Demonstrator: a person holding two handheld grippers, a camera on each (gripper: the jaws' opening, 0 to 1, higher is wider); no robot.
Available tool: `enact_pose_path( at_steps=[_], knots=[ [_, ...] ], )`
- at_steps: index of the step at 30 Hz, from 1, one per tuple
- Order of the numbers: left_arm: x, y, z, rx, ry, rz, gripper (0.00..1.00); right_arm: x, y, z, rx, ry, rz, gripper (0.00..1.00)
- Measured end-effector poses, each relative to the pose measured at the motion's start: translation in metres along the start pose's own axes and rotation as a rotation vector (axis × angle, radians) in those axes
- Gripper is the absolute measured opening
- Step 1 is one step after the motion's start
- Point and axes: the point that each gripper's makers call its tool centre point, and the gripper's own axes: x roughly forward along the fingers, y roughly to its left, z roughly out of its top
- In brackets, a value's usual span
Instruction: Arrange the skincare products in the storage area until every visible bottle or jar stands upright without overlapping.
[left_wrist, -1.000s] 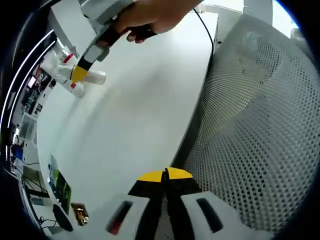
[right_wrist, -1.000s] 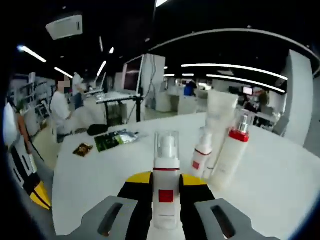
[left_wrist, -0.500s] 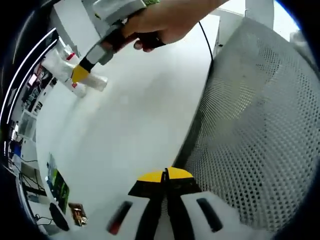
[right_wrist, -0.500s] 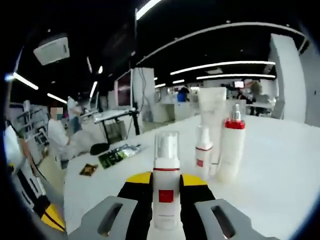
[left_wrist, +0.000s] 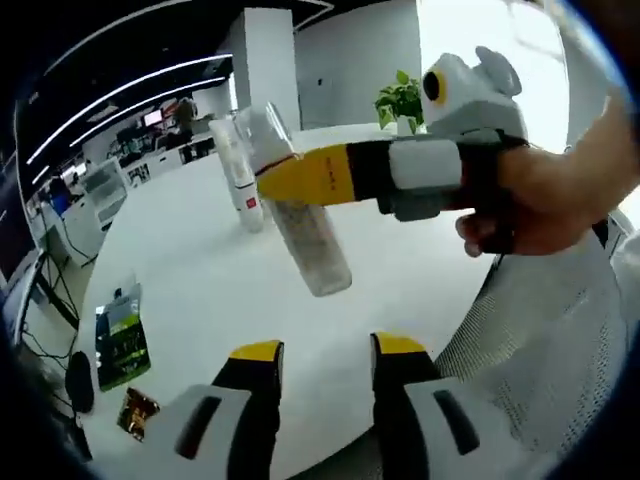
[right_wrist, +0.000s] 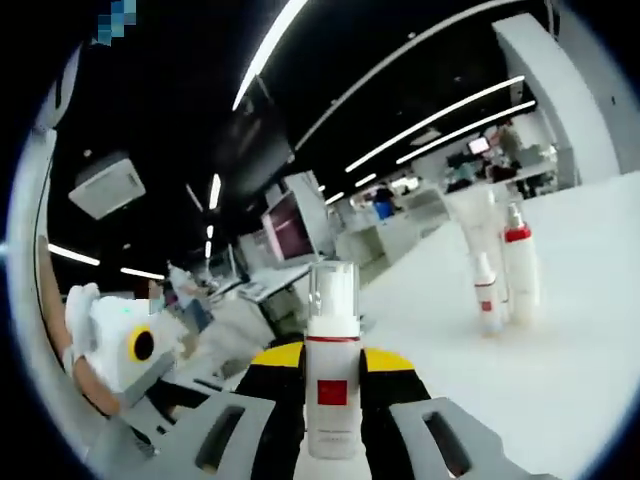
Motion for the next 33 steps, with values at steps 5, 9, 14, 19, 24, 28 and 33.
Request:
enact_pose_path(
  at_steps=[5,9,14,19,24,28,33],
  knots=[
    [-0.005,-0.004,0.009,0.006,-0.038,-0.01,0.24,-0.002,0.026,0.003,-0.066,0.004,0.054,0.16],
    [-0.007,-0.008,0.01,0.078,-0.042,-0.011,0.2,-0.006,0.031,0.006,-0.069,0.01,0.043,0.16],
    [-0.008,-0.009,0.014,0.103,-0.046,-0.007,0.18,-0.012,0.032,0.01,-0.074,0.006,0.018,0.16],
    [-0.006,-0.008,0.011,0.091,-0.03,-0.007,0.18,-0.017,0.024,0.007,-0.076,0.014,-0.015,0.16],
    [-0.007,-0.027,0.016,0.084,-0.062,-0.096,0.27,-0.017,0.021,0.002,-0.045,0.039,-0.021,0.16],
    [-0.006,-0.03,0.015,0.063,-0.06,-0.121,0.35,-0.016,0.032,-0.004,-0.058,0.047,0.03,0.16],
    [-0.005,-0.014,0.006,0.018,0.006,-0.07,0.21,-0.015,0.043,-0.006,-0.074,0.028,0.093,0.16]
  ],
)
